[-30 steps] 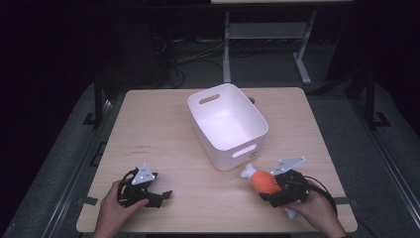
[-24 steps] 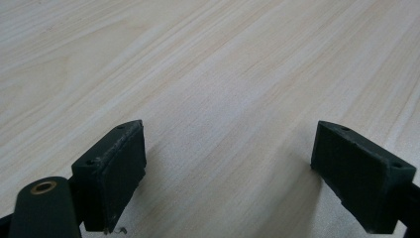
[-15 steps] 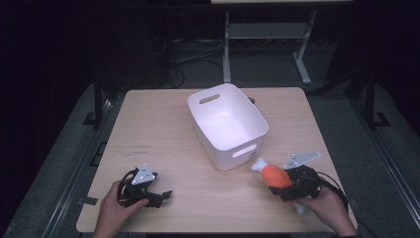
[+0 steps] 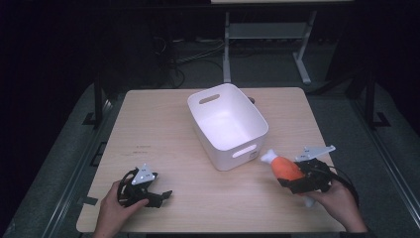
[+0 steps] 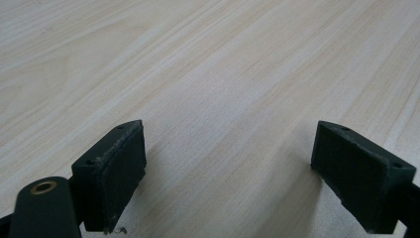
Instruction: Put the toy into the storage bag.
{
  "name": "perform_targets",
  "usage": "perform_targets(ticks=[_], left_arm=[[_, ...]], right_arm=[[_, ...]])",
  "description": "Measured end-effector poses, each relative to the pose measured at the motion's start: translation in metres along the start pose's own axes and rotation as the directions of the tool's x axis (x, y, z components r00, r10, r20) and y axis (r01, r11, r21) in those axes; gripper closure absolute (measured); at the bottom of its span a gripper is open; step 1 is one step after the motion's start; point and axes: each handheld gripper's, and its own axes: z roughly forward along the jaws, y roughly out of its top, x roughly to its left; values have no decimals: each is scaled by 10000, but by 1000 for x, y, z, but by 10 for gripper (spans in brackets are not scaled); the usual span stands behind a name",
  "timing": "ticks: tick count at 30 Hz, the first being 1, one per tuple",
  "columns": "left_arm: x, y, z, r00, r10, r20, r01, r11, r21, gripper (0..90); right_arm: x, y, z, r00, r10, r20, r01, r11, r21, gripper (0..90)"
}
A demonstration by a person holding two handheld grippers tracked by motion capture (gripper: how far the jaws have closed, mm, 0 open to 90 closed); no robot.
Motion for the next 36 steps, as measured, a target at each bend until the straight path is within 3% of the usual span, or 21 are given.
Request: perform_targets(ticks=[24,36], left_arm=[[0,0,0,10000,-38,-5,38,10000,-63,128],[0,0,0,10000,-35,-1,35,10000,-41,128]], right_arm=[[-18,27,-31,9996,-48,288,67,9979,-639,234],[-20,51,-48,9993,-196,325,226,9953,-941,231]])
